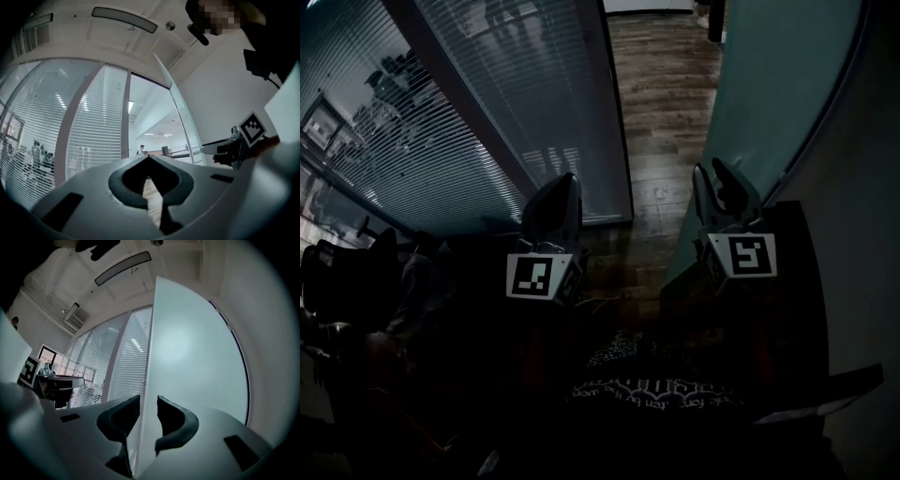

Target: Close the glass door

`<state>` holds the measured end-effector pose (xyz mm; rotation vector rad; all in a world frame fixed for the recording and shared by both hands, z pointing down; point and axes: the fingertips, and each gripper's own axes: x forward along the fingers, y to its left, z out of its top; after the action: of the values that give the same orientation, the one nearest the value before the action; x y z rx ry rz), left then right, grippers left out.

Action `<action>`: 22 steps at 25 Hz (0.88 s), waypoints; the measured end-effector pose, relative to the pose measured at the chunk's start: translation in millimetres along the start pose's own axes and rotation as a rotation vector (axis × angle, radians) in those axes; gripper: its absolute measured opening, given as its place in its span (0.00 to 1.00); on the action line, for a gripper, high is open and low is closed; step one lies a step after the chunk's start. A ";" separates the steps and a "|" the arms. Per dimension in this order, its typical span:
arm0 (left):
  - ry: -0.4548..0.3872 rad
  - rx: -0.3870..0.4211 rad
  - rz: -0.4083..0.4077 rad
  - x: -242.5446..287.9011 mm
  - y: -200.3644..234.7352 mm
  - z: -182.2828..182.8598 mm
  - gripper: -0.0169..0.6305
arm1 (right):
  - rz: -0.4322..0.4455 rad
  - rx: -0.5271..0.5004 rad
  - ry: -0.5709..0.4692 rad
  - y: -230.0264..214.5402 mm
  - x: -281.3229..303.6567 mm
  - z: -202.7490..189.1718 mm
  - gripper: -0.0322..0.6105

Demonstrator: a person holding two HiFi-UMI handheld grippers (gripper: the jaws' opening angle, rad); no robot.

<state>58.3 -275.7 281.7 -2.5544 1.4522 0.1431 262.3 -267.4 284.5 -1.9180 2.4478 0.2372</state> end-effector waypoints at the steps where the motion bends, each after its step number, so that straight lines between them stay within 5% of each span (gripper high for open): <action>1: 0.002 0.000 0.006 1.0 4.2 -1.4 0.03 | 0.003 -0.001 -0.002 1.6 4.6 -0.5 0.21; 22: -0.027 0.008 0.004 82.3 93.8 -23.0 0.03 | 0.018 -0.010 0.016 21.7 114.2 -15.3 0.21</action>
<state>19.7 -396.5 277.4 -2.5328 1.4456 0.1714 214.6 -374.4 289.2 -1.9098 2.4803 0.2358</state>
